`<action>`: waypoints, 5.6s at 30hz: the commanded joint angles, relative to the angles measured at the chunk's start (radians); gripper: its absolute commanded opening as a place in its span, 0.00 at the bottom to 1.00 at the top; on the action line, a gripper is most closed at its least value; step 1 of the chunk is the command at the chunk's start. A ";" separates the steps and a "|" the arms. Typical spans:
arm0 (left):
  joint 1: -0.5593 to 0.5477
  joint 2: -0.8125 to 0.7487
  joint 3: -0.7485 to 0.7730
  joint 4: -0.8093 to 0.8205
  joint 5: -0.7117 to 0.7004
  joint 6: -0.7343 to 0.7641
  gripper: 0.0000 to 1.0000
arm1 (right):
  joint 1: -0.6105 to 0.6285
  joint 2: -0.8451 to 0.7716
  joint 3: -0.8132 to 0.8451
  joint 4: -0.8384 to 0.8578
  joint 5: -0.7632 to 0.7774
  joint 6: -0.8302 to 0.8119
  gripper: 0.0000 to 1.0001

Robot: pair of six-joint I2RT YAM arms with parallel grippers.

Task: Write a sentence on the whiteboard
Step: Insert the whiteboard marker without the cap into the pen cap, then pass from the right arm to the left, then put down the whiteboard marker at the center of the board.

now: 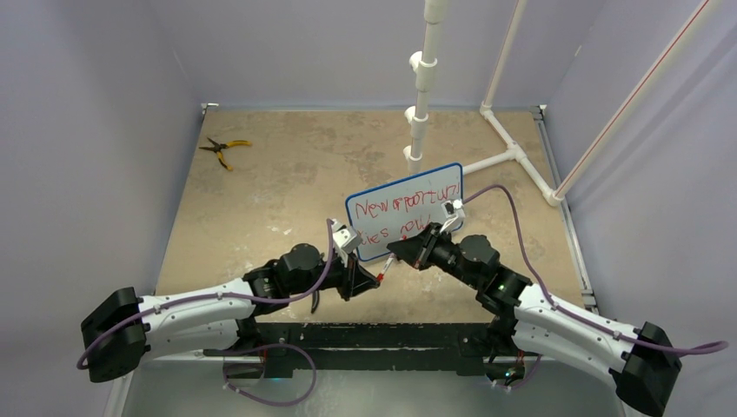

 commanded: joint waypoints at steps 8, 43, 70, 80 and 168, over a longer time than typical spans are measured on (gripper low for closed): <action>-0.005 0.007 0.076 0.163 0.021 0.016 0.00 | 0.004 0.041 -0.011 -0.010 -0.100 -0.052 0.00; -0.005 0.097 0.087 -0.047 0.183 -0.011 0.72 | 0.004 -0.124 0.046 -0.059 -0.045 -0.103 0.00; -0.006 0.119 0.042 0.102 0.226 -0.039 0.00 | 0.004 -0.136 0.032 -0.028 -0.086 -0.109 0.00; -0.006 0.059 0.055 0.120 0.181 0.049 0.00 | 0.004 -0.030 0.008 -0.002 -0.254 -0.118 0.00; 0.087 -0.257 0.004 -0.190 0.029 -0.015 0.00 | 0.120 -0.119 0.059 -0.152 -0.005 -0.112 0.73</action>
